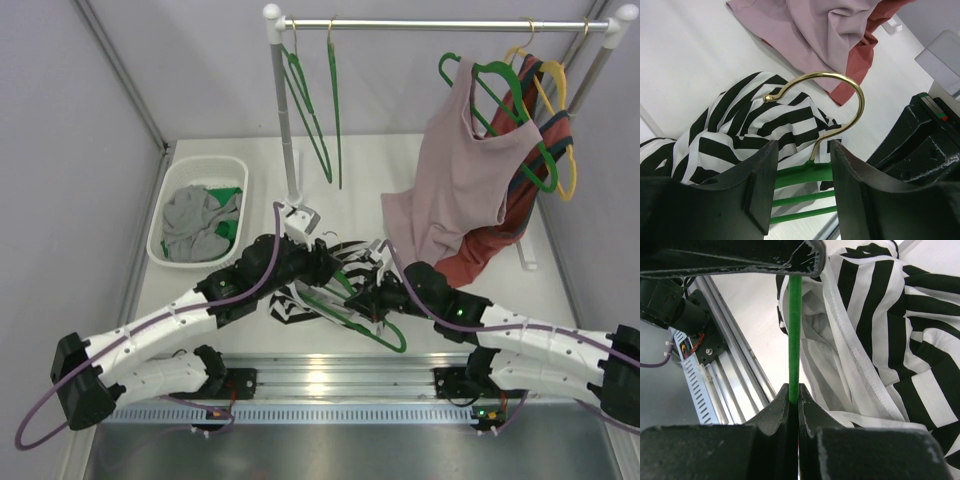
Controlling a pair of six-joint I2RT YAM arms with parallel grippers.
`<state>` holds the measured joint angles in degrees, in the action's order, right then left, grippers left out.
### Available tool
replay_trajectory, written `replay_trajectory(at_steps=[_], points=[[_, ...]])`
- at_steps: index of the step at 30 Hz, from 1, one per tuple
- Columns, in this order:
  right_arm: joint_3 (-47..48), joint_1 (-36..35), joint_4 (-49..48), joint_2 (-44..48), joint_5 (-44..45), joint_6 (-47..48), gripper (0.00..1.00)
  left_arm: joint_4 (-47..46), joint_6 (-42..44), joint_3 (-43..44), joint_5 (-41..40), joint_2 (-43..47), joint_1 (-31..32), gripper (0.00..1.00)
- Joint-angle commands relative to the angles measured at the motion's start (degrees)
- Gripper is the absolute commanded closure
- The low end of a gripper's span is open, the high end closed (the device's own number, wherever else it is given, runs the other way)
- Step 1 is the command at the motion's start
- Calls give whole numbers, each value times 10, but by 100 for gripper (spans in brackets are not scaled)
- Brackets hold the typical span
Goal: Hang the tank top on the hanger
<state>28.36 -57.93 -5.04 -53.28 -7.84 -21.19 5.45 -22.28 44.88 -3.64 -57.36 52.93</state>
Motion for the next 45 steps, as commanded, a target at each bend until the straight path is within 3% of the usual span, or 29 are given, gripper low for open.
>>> replay_trajectory(at_steps=[1, 2, 7, 9, 13, 19, 22, 26, 29, 34, 45], points=[[36, -7, -72, -4, -8, 1, 100, -69, 8, -9, -3, -7, 2, 51], [36, -8, -73, -8, -7, 1, 100, -70, 8, -11, -5, -9, 2, 54], [35, -7, -74, -17, -1, 0, 100, -72, 15, -21, -10, -13, 3, 90], [35, -8, -71, -19, 5, -3, 95, -72, 19, -26, -12, -13, 3, 100], [42, -7, -26, -17, 52, -15, 67, -70, 28, -36, -22, -5, 5, 100], [70, -7, 99, 27, 195, -68, 51, -57, 38, -39, -40, 2, 7, 100], [99, 5, 222, 33, 277, -130, 50, -57, 40, -43, -40, 4, 8, 100], [114, 59, 303, 15, 240, -174, 59, -57, 39, -50, -34, 7, 9, 100], [100, 105, 297, -29, 171, -168, 60, -57, 40, -56, -31, 11, 14, 100], [112, 113, 270, -100, 122, -158, 63, -57, 37, -60, -36, 13, 20, 100], [115, 113, 236, -192, 121, -153, 59, -57, 36, -68, -47, 17, 29, 100]])
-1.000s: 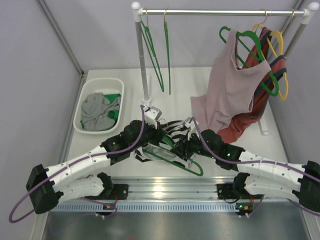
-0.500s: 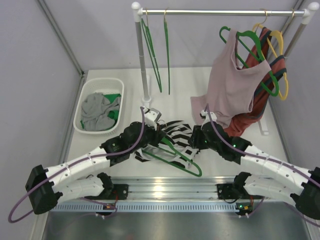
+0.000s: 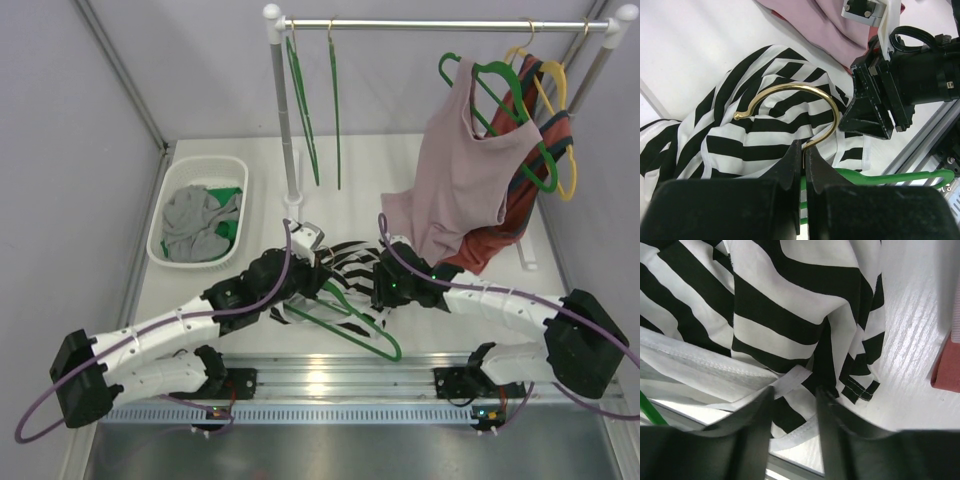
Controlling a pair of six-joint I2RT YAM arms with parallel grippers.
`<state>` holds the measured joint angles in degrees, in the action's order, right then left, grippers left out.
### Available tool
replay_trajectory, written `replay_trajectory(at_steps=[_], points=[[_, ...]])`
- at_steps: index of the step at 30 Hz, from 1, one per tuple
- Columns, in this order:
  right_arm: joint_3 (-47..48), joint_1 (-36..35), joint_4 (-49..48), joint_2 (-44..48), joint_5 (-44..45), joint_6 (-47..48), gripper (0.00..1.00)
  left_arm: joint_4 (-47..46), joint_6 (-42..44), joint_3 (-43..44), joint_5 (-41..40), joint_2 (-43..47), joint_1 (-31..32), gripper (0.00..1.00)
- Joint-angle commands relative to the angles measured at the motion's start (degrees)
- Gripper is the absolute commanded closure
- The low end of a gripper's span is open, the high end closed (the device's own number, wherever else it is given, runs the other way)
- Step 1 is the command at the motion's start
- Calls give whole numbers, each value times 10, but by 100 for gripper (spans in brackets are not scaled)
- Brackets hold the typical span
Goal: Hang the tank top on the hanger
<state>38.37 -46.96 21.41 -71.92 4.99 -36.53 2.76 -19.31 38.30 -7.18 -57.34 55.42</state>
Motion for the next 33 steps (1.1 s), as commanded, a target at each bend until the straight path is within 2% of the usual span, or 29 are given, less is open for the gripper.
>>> replay_trajectory(at_steps=[1, 3, 4, 7, 9, 20, 33], points=[[13, 2, -29, 0, -8, 0, 66, -30, 6, -2, -13, 17, 4, 100], [-1, 2, -21, 13, -1, -6, 74, -30, 4, -2, -22, 20, 4, 100], [-5, 2, -15, 31, 8, -6, 84, -30, 3, -2, -25, 20, 4, 100], [-22, 2, 4, 78, 23, -10, 97, -31, -5, -3, -46, 26, 4, 100], [-40, 2, 13, 113, 27, -15, 100, -36, -10, -3, -66, 35, 4, 100], [-101, -1, 41, 233, 42, -43, 100, -45, -39, -5, -223, 47, 2, 100], [-106, -1, 71, 287, 59, -43, 100, -7, -80, 9, -311, 14, -8, 100]])
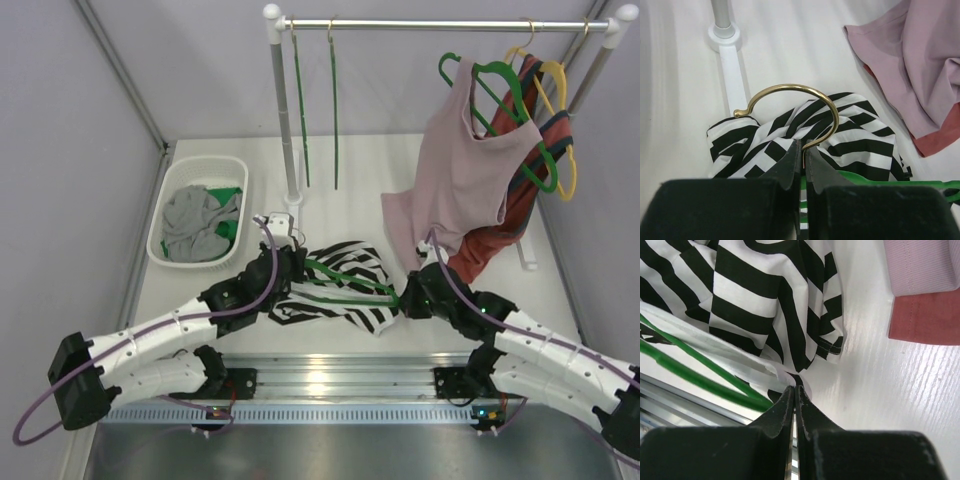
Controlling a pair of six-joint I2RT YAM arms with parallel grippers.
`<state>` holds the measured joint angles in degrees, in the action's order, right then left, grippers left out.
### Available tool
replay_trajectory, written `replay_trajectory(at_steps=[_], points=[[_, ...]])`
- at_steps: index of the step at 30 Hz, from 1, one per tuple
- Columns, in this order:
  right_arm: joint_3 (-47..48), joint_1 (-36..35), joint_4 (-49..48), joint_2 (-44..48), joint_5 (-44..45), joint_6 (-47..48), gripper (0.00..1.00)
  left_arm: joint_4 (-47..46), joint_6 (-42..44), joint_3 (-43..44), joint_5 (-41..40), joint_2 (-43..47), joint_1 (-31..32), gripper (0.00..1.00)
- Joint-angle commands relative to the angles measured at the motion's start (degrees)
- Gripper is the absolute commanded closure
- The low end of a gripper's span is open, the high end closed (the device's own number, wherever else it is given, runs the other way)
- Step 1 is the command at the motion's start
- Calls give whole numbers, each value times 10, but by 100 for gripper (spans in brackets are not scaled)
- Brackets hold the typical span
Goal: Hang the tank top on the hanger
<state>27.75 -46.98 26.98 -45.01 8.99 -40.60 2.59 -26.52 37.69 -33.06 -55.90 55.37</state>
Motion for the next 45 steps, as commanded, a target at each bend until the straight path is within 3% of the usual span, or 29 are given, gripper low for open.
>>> replay_trajectory(at_steps=[1, 23, 41, 45], points=[[-1, 1, 18, 20, 22, -4, 100, -4, -9, 15, -53, -1, -9, 100], [110, 10, 68, -2, 61, 37, 100, -2, 16, -4, -42, 17, -10, 100], [221, 10, 77, -40, 37, 74, 100, -5, 15, 9, -43, -17, -10, 100], [223, 10, 55, -53, 9, 79, 100, -9, 16, 14, -11, -17, -10, 100]])
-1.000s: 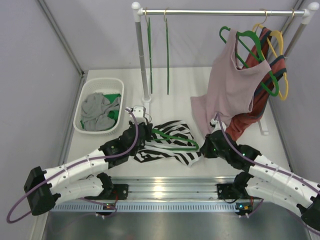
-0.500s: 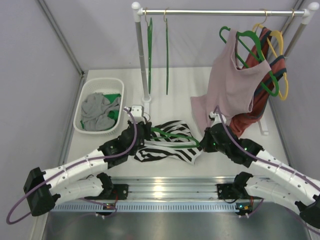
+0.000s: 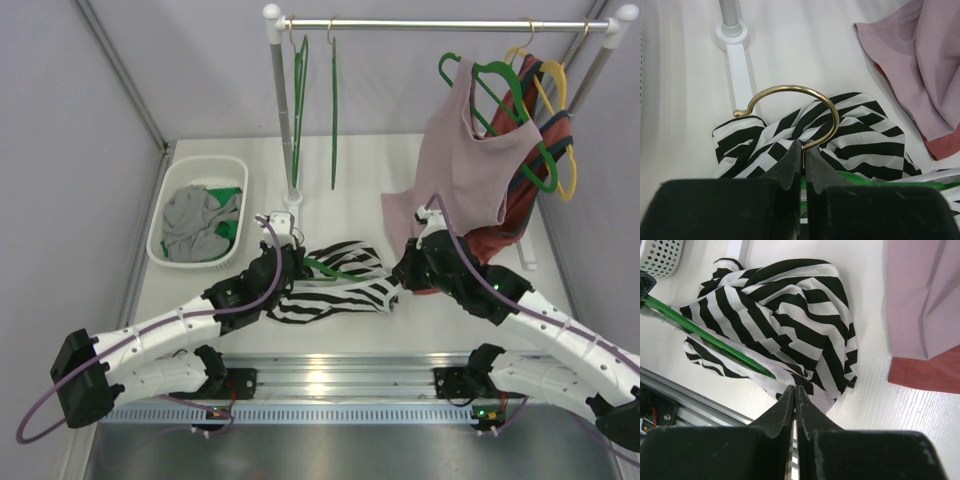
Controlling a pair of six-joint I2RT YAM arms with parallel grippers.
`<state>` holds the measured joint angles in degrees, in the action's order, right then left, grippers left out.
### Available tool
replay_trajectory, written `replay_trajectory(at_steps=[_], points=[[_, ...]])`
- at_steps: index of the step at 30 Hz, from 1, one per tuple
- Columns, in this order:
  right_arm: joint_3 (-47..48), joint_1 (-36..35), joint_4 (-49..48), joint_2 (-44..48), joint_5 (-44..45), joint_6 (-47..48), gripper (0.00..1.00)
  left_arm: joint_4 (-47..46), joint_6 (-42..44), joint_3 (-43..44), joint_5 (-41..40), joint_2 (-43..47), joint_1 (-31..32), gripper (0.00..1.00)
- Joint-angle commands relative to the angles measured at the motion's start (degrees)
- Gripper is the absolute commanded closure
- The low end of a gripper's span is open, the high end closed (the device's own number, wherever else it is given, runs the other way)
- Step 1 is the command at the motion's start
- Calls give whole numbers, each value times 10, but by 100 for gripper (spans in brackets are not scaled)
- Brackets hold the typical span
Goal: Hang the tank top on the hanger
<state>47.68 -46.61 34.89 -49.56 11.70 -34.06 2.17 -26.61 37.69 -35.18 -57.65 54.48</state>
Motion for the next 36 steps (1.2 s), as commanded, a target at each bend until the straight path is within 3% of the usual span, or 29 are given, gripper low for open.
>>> replay_trajectory(at_steps=[1, 12, 23, 36], points=[[28, 6, -34, -12, -25, 14, 100, -5, 18, 21, 19, 2, 0, 100], [112, -35, -55, -89, -46, 23, 100, -11, 6, 67, 34, -33, 16, 100], [178, -71, -19, -70, -15, 19, 100, 35, -17, 132, -20, -41, 21, 100], [118, -73, -12, -52, 2, 11, 100, 74, -11, 176, -62, -24, 23, 100]])
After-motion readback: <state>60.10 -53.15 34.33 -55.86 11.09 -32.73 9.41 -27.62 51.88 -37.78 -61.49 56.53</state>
